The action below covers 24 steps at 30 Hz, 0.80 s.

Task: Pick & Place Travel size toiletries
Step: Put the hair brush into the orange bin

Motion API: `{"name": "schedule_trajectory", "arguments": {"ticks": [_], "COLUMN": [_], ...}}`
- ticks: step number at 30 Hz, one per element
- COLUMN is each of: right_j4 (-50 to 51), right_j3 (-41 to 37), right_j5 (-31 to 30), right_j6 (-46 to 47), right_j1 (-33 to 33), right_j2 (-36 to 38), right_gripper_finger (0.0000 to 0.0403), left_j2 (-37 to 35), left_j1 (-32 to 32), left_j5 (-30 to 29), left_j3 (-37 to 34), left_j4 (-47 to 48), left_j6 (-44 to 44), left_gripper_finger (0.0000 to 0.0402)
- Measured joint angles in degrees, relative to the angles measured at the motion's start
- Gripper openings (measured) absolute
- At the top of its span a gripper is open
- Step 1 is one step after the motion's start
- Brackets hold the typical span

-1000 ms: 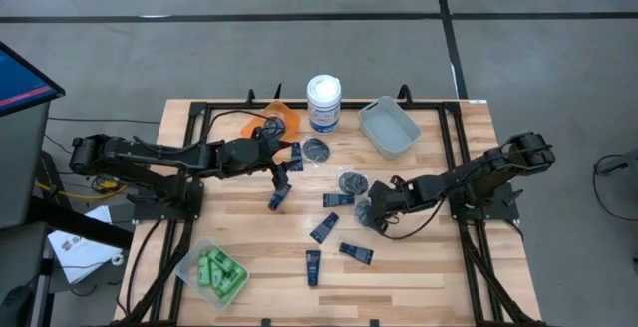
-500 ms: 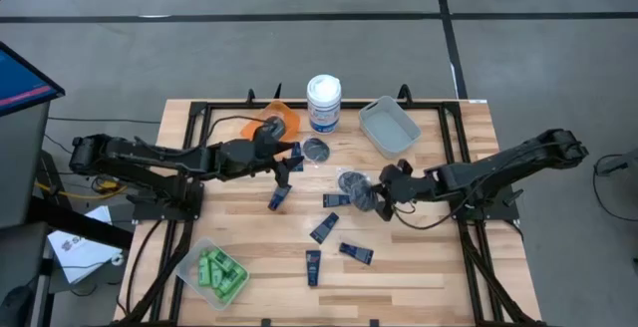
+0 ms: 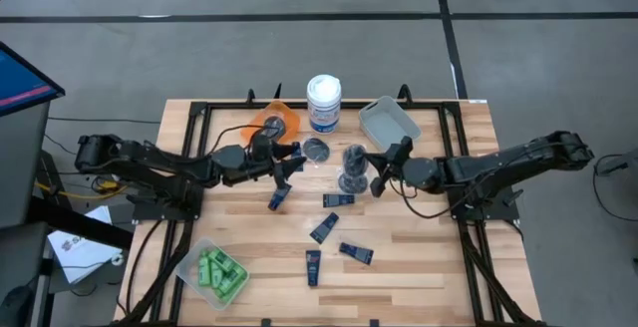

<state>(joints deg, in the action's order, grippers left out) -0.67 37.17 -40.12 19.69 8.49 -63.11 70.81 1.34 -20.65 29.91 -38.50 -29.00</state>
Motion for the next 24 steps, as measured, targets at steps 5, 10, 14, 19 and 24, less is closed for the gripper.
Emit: {"name": "schedule_trajectory", "arguments": {"ticks": [5,10,14,19,24], "right_j4": [-3.9,-4.7,-4.49,-4.32,-4.44], "right_j3": [0.0,0.02,0.02,0.02,0.04], "right_j5": [-0.02,0.0,0.0,0.0,0.0], "right_j6": [-1.74,-2.3,-2.32,-3.17,-3.85], "right_j1": [-1.5,-2.66,-2.71,-2.61,-2.62], "right_j2": [0.0,0.0,0.0,0.0,0.0], "right_gripper_finger": [0.0,0.0,0.0,0.0,0.0], "left_j2": [6.82,13.52,18.42,23.14,25.94], "left_j1": [0.0,0.02,0.04,0.09,0.34], "left_j5": [-0.02,0.0,1.56,3.22,3.31], "left_j3": [0.15,3.42,9.08,15.82,18.92], "left_j4": [-8.73,-12.05,-12.24,-12.31,-12.21], "left_j6": [0.06,1.68,4.5,8.24,9.67], "left_gripper_finger": [0.0264,0.0264,0.0264,0.0264,0.0264]}}
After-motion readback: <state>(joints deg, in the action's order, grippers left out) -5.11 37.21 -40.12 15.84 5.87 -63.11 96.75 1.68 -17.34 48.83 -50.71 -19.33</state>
